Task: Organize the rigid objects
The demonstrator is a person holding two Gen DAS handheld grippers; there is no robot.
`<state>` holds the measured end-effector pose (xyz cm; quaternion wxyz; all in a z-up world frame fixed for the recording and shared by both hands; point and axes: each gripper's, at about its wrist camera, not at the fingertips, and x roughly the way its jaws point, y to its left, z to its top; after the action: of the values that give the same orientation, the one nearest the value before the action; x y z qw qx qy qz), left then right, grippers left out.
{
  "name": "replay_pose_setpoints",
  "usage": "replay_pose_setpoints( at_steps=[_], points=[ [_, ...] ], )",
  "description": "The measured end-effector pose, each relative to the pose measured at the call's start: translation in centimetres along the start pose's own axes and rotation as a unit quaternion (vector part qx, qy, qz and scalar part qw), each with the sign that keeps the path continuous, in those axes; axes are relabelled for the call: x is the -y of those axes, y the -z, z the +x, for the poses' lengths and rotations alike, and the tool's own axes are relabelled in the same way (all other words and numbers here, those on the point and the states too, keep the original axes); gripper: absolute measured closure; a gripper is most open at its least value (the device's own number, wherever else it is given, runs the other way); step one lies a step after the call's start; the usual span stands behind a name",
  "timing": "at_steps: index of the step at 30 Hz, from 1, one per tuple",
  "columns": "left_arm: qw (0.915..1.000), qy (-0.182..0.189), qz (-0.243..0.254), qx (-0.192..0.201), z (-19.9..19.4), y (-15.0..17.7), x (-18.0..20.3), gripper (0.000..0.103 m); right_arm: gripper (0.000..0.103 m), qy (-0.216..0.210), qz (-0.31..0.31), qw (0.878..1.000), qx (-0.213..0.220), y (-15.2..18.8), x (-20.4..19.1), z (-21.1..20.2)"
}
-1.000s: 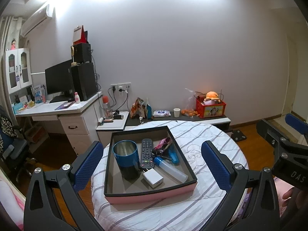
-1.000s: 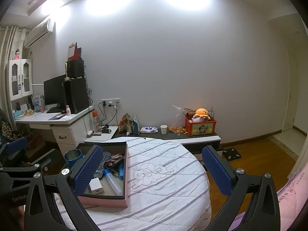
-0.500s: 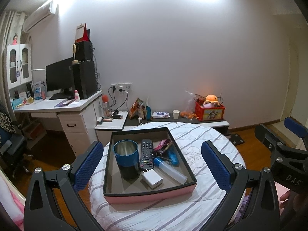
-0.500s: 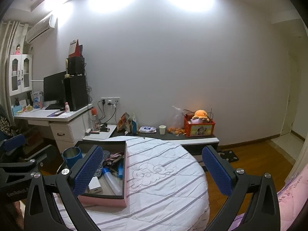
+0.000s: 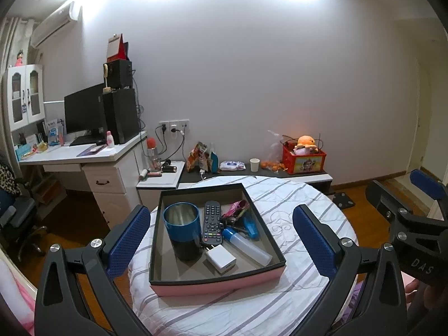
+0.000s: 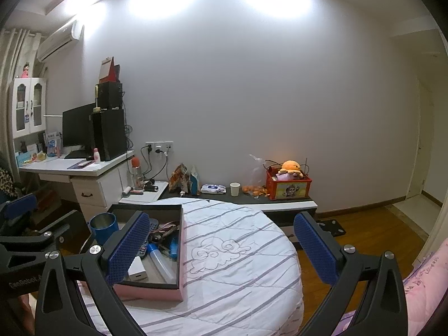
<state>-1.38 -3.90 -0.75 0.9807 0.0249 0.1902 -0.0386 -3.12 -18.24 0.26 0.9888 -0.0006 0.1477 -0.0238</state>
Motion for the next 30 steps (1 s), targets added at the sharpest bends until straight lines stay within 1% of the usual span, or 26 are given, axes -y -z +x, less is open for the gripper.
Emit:
replay_pose_setpoints(
  at_steps=[17, 30],
  points=[
    [0.9998, -0.017, -0.011, 0.002, -0.4, -0.1, -2.1, 0.000, 0.000, -0.019, -0.008, 1.000, -0.006, 0.2, -1.7, 0.8],
    [0.9991, -0.038, -0.019, 0.000, -0.5, -0.1, -3.2, 0.000, 0.000, -0.038, -0.020, 0.999, -0.009, 0.1, -2.9, 1.6]
  ],
)
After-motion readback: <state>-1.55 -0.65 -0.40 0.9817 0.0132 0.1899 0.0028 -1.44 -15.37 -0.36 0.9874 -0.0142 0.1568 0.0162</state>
